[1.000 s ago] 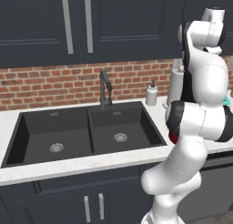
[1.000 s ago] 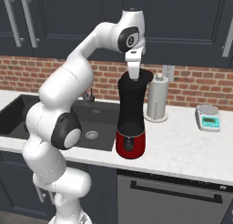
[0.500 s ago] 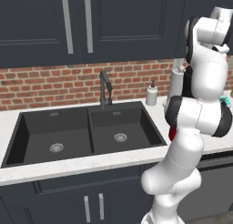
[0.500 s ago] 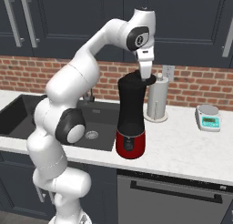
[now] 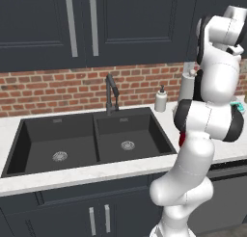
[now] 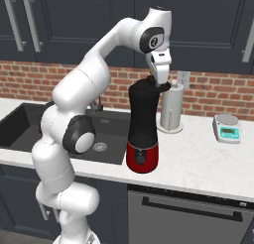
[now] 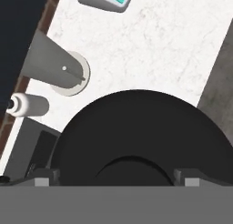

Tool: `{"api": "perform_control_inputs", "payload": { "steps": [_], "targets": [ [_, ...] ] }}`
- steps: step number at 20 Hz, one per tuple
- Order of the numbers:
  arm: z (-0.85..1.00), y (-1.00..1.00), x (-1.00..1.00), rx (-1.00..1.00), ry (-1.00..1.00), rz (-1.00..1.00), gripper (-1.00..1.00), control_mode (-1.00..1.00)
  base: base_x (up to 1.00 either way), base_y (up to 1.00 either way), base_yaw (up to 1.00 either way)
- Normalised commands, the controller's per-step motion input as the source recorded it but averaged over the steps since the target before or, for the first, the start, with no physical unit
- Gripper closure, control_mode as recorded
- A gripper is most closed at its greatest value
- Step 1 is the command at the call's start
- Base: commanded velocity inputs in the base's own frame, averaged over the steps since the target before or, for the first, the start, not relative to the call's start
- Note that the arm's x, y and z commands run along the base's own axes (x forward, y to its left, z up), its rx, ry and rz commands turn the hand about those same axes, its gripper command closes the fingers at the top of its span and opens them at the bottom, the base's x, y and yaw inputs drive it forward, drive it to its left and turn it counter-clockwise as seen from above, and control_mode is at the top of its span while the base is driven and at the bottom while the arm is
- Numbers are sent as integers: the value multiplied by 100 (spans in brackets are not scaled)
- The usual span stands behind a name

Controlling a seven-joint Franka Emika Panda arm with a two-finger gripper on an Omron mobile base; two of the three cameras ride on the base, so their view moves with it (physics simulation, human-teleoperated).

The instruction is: Close the lid blender by securely placing the lid on top.

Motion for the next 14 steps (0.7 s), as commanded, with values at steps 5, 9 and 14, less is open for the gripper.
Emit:
{"api": "perform_control_inputs", "payload": {
  "steps": [5, 9, 14],
  "targets": [
    [0, 15, -8, 0, -2, 6, -100, -100, 0, 0, 0],
    [0, 34, -12, 0, -3, 3, -100, -100, 0, 0, 0],
    [7, 21, -25, 0, -5, 1, -100, -100, 0, 0, 0]
  ]
}}
